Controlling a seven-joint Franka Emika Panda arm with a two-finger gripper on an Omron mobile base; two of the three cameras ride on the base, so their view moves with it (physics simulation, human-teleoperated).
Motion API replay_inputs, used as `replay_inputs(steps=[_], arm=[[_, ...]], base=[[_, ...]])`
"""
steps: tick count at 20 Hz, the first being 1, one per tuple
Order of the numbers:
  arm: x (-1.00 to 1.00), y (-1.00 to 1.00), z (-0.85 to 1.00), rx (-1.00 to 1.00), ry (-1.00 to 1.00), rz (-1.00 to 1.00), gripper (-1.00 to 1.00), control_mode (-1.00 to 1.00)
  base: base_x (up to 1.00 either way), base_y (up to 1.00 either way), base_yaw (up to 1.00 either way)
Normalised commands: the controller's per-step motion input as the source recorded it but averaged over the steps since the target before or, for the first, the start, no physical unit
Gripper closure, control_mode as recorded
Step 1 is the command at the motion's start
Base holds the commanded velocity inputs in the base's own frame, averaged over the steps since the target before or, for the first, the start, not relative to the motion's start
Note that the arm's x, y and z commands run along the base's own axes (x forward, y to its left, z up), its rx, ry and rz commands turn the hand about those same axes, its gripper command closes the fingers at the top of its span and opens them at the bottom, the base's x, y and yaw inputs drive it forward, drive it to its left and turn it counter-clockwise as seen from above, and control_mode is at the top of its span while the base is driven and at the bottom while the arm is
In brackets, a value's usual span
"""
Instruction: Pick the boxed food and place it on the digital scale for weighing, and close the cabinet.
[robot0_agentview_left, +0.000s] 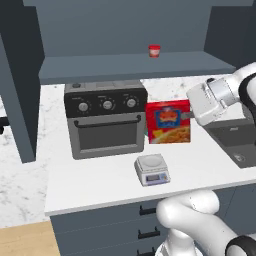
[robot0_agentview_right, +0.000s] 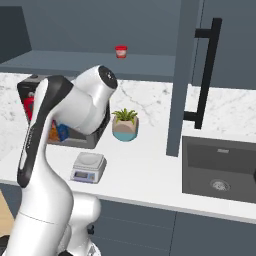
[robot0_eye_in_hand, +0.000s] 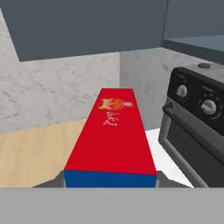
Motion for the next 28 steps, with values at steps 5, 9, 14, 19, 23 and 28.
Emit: replay_inputs(steps=[5,9,14,19,23,28], arm=[[0.22,-0.28,-0.96,0.00,-0.12,0.26,1.00,-1.00],[0.19,-0.17,-0.75,0.00,-0.15,0.16,1.00,-1.00],[0.36,-0.01,-0.53,0.00,-0.03,0.08,1.00,-1.00],[0.48,-0.11,-0.40,0.01,0.00,0.06,1.00,-1.00],[0.46,-0.13,-0.27,0.00,0.00,0.04,1.00,-1.00],[0.21,-0.09,-0.18,0.17,-0.01,0.09,1.00,-1.00]], base=[[0.00,0.00,0.00],[0.00,0.00,0.00],[0.00,0.00,0.00],[0.00,0.00,0.00],[0.00,0.00,0.00],[0.00,0.00,0.00]])
